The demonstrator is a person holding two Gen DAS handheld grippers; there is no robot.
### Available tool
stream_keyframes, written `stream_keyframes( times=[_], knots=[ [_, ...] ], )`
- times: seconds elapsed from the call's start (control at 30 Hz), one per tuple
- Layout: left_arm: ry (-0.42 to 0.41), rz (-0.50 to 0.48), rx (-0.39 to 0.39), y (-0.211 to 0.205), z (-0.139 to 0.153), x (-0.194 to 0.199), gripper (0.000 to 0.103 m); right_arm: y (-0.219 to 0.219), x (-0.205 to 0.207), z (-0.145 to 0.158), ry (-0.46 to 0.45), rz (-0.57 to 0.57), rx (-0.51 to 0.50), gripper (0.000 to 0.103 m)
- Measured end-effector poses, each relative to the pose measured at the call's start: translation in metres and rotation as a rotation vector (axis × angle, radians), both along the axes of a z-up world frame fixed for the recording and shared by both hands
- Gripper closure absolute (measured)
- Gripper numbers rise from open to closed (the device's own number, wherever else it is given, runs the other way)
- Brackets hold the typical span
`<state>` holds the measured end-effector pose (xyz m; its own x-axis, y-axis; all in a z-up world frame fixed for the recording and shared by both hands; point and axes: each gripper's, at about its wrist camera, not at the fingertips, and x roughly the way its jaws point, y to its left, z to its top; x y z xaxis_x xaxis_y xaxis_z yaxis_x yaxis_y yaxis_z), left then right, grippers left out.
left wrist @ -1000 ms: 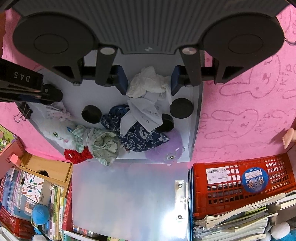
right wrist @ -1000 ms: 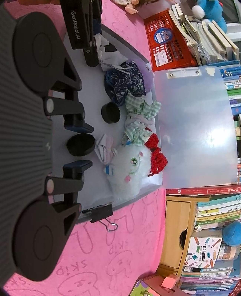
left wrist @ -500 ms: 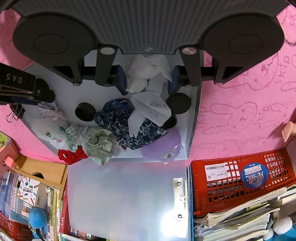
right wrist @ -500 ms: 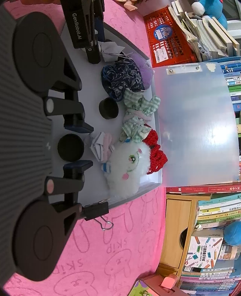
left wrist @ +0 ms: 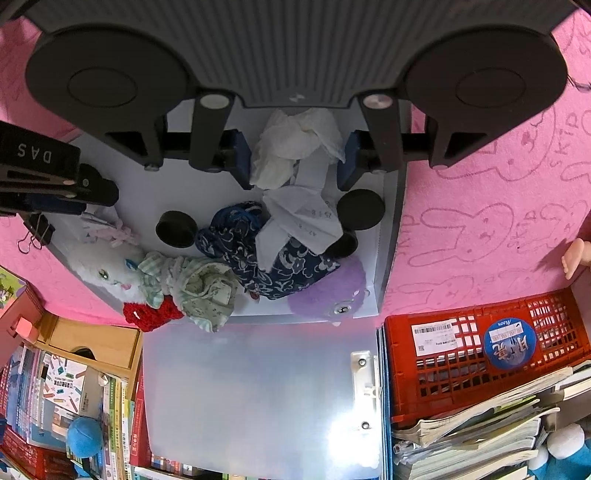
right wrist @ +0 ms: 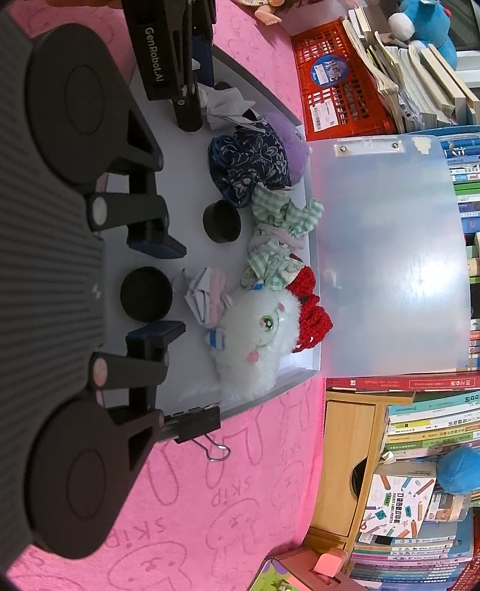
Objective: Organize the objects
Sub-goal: 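Lower the tissue and black cap into the box with both tools, then open both tools to release the tissue and black cap in the box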
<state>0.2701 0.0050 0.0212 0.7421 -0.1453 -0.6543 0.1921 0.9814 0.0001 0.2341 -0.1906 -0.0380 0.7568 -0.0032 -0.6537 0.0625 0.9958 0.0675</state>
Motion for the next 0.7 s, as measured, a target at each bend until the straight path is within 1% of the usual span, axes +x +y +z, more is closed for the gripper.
stream_keyframes(
  times=[0.27, 0.43, 0.53, 0.7],
  knots=[
    [-0.02, -0.015, 0.004, 0.0, -0.002, -0.005, 0.046, 0.001, -0.004, 0.0, -0.009, 0.011, 0.001, 0.048],
    [-0.021, -0.034, -0.01, -0.002, -0.002, -0.009, 0.037, 0.003, -0.007, 0.0, -0.014, 0.021, 0.004, 0.043],
    [-0.021, -0.041, -0.013, -0.003, -0.002, -0.011, 0.034, 0.004, -0.009, 0.0, -0.017, 0.023, 0.007, 0.04],
    [-0.023, -0.049, -0.013, -0.004, -0.003, -0.014, 0.031, 0.008, -0.011, 0.0, -0.021, 0.033, -0.02, 0.037]
  ],
)
